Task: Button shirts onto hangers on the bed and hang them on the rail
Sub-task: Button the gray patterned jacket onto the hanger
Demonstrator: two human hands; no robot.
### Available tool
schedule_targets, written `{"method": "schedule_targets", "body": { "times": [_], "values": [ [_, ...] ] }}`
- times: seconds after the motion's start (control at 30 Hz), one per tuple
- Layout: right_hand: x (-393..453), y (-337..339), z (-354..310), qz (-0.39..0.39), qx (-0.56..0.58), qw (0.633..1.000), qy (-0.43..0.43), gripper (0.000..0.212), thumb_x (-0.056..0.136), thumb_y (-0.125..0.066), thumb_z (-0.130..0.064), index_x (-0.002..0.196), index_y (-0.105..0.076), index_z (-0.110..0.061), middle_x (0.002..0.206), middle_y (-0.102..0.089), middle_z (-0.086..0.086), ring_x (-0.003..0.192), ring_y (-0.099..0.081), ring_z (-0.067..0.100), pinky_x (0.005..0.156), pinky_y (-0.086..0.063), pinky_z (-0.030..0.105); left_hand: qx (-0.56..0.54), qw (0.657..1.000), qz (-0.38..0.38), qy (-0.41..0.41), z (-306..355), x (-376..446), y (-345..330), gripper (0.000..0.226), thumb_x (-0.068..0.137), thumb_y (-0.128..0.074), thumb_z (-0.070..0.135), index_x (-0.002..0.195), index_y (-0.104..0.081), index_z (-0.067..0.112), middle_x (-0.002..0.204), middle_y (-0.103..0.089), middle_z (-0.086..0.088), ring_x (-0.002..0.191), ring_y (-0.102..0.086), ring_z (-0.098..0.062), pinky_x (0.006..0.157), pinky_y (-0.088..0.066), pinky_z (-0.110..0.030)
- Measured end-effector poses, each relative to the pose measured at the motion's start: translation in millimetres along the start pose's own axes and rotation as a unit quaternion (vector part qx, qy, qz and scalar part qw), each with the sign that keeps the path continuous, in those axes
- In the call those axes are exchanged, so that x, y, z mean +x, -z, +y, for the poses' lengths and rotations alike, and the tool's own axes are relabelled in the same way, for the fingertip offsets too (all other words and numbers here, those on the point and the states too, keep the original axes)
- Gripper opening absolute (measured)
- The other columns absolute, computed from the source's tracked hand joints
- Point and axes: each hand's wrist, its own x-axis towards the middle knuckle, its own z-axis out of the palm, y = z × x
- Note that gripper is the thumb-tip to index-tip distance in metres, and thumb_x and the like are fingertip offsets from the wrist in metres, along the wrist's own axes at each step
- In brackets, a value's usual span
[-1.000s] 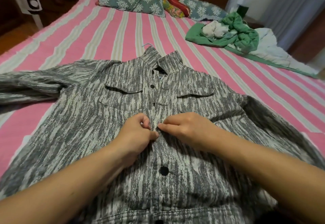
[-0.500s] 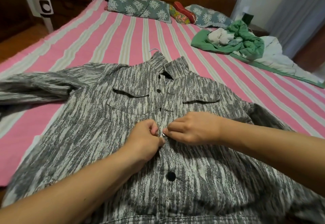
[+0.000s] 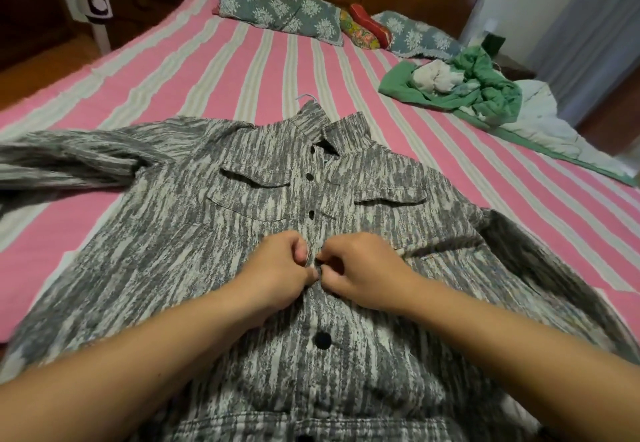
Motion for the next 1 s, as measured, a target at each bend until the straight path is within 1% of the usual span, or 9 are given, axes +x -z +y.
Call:
{"method": "schedule_targets", "body": {
  "times": [0.17,0.27,0.4,0.47,0.63,0.73,0.8,0.87,1.0],
  "values": [
    [-6,-7,-10,-0.031,0.088,0.990,-0.103,0.020,0.093,-0.064,-0.042,0.099,-0.058,-0.023,0.090,-0.059,-0.008,0.080,-0.055,0.009,0.068,-0.044,0.023,0.153,0.987,0.005,-0.039,1,8,11,0.020,0.090,-0.062,0.005,0.091,-0.049,0.021,0.085,-0.060,0.000,0.073,-0.054,-0.018,0.071,-0.052,-0.040],
    [-4,-7,-15,-0.042,0.092,0.986,-0.135,0.024,0.091,-0.067,-0.047,0.096,-0.056,-0.026,0.091,-0.057,-0.011,0.081,-0.054,0.007,0.069,-0.044,0.024,0.282,0.957,0.015,-0.070,1,14,22,0.023,0.090,-0.056,0.005,0.091,-0.045,0.025,0.085,-0.061,0.001,0.075,-0.059,-0.015,0.063,-0.052,-0.034],
    [9,-4,-30,-0.086,0.039,0.980,-0.175,0.014,0.094,-0.061,-0.031,0.091,-0.054,-0.020,0.084,-0.062,-0.001,0.069,-0.056,0.010,0.066,-0.057,0.028,0.260,0.963,-0.010,-0.073,-4,20,28,0.015,0.093,-0.053,0.006,0.089,-0.051,0.020,0.087,-0.062,0.000,0.074,-0.057,-0.013,0.060,-0.047,-0.024],
    [17,-2,-38,-0.100,0.013,0.979,-0.178,0.010,0.094,-0.058,-0.024,0.093,-0.052,-0.017,0.084,-0.061,0.000,0.068,-0.055,0.010,0.061,-0.053,0.023,0.235,0.969,-0.006,-0.079,-8,21,30,0.014,0.095,-0.053,0.007,0.088,-0.051,0.019,0.086,-0.061,0.000,0.072,-0.055,-0.014,0.060,-0.046,-0.023],
    [19,-2,-33,-0.142,0.039,0.974,-0.170,0.006,0.099,-0.052,-0.023,0.101,-0.053,-0.018,0.087,-0.060,-0.003,0.074,-0.060,0.010,0.060,-0.047,0.018,0.162,0.984,-0.019,-0.069,-12,23,39,0.010,0.097,-0.055,0.013,0.091,-0.056,0.020,0.089,-0.066,-0.001,0.083,-0.066,-0.023,0.075,-0.059,-0.039],
    [23,21,-8,-0.151,0.136,0.956,-0.211,0.019,0.103,-0.053,-0.036,0.096,-0.064,-0.022,0.078,-0.065,-0.008,0.060,-0.056,0.003,0.051,-0.042,0.014,0.090,0.994,-0.018,-0.060,-3,21,50,0.009,0.100,-0.059,0.017,0.102,-0.064,0.024,0.097,-0.069,0.005,0.086,-0.068,-0.018,0.073,-0.054,-0.026],
    [40,30,11,-0.056,0.194,0.940,-0.276,0.025,0.101,-0.054,-0.042,0.091,-0.065,-0.021,0.077,-0.066,-0.005,0.056,-0.052,0.006,0.050,-0.045,0.018,0.104,0.992,-0.005,-0.073,10,35,57,0.019,0.101,-0.059,0.017,0.116,-0.066,0.026,0.112,-0.068,0.009,0.099,-0.065,-0.012,0.087,-0.050,-0.024],
    [63,22,18,-0.017,0.178,0.934,-0.308,0.034,0.095,-0.059,-0.053,0.098,-0.059,-0.019,0.087,-0.065,-0.002,0.068,-0.057,0.012,0.062,-0.054,0.027,0.171,0.983,-0.005,-0.063,23,64,58,0.026,0.101,-0.058,0.015,0.125,-0.067,0.023,0.122,-0.067,0.006,0.109,-0.062,-0.013,0.096,-0.048,-0.029],
    [85,-14,16,-0.090,0.160,0.906,-0.381,0.070,0.078,-0.072,-0.060,0.126,-0.046,-0.016,0.111,-0.053,-0.001,0.095,-0.060,0.020,0.074,-0.055,0.036,0.257,0.966,-0.033,0.002,35,119,40,0.018,0.100,-0.057,0.014,0.103,-0.074,0.010,0.105,-0.072,-0.007,0.089,-0.067,-0.020,0.077,-0.057,-0.035]
  ]
}}
